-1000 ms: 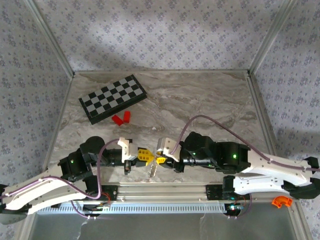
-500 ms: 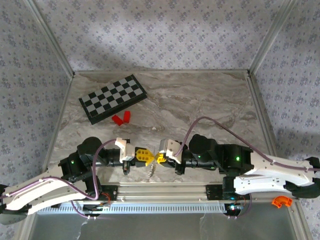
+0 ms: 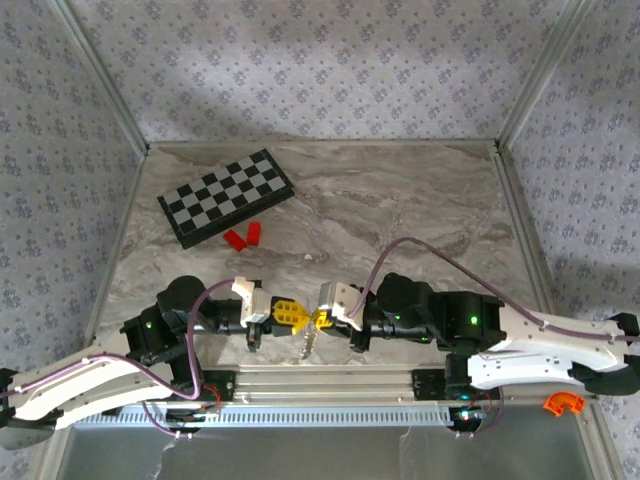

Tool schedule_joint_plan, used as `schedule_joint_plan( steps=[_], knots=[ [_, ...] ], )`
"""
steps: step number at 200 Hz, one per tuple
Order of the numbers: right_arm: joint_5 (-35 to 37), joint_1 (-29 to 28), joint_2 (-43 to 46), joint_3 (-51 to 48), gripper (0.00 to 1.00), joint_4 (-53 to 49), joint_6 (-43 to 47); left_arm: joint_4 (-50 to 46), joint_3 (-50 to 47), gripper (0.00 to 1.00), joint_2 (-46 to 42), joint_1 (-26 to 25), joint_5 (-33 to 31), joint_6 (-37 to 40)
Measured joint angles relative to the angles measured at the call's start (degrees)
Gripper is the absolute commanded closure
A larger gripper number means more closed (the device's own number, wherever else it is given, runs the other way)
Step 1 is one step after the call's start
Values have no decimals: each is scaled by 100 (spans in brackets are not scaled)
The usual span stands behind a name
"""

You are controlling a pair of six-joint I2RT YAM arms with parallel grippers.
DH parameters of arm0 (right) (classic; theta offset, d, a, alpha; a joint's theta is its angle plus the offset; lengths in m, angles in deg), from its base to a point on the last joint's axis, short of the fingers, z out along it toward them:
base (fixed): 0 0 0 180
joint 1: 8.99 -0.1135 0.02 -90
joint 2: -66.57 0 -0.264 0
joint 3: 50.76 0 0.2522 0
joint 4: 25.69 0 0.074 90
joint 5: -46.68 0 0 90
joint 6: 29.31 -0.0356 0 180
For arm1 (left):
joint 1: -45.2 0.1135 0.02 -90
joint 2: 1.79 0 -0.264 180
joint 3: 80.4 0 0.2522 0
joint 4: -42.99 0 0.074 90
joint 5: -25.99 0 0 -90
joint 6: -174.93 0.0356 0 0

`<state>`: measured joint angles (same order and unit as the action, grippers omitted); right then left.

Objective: Put the keys on the keyring

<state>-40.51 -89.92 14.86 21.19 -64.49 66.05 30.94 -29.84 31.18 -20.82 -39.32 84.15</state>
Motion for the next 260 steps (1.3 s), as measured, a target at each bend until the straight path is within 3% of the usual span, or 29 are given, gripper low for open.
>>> schedule_joint_plan(
  steps=[100,135,158,199,260],
  knots=[
    [236,-136,44,-127,88,92,20,98,-24,100,-31,0,4,-42],
    [210,-164,50,-142,61,92,81,155,-24,100,-31,0,2,-39],
    [192,-203,254,-238,54,140,63,155,-24,100,-31,0,0,-39],
    [221,-286,592,-302,57,498,76,155,-24,100,-31,0,2,-39],
    [234,-291,514,-538,71,1034,199,155,-24,100,-31,0,13,-39]
  ],
)
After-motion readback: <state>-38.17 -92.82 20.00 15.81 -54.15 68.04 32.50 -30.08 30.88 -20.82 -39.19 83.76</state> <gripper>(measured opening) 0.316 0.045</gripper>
